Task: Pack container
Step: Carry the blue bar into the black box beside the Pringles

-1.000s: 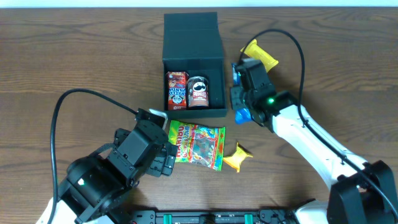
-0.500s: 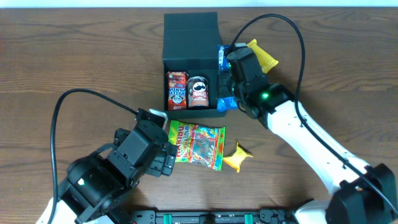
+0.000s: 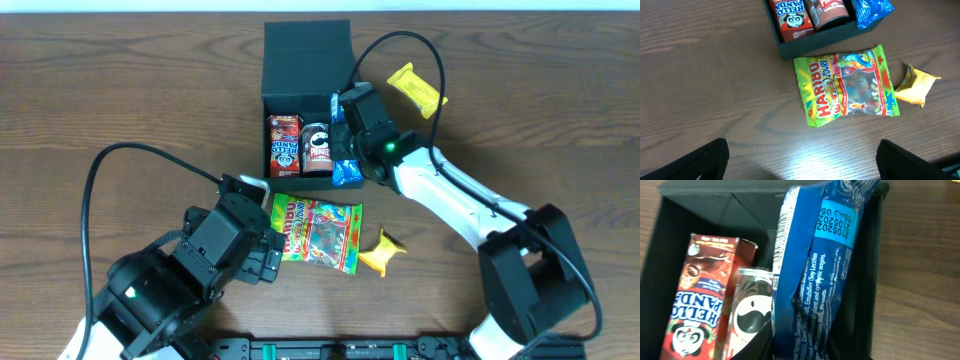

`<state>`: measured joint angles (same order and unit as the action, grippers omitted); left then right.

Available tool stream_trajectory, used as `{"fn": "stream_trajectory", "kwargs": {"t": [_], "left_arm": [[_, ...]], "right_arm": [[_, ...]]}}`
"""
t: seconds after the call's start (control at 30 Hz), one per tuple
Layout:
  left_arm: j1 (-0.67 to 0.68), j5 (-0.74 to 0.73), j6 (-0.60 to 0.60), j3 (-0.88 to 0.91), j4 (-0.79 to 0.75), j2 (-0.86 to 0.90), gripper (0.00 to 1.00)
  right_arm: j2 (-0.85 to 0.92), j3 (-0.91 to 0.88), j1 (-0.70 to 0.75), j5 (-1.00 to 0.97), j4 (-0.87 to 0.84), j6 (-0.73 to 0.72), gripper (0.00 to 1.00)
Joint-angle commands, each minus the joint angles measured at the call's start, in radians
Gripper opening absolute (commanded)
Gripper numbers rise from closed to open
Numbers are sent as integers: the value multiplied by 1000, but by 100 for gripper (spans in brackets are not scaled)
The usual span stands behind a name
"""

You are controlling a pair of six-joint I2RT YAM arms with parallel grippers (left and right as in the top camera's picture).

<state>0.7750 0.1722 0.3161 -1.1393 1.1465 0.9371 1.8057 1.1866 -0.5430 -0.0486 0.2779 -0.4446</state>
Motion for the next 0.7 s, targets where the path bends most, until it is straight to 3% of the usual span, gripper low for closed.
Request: {"fn": "stream_trajectory", "kwargs": {"t": [0.0,0.67], "left_arm": [[-2,18,-10,1,1,2,95],[-2,18,-10,1,1,2,95]], "right_arm": [[38,22,-6,-54,2,-12,27],[72,21,-5,-150,-69,-33,27]]}}
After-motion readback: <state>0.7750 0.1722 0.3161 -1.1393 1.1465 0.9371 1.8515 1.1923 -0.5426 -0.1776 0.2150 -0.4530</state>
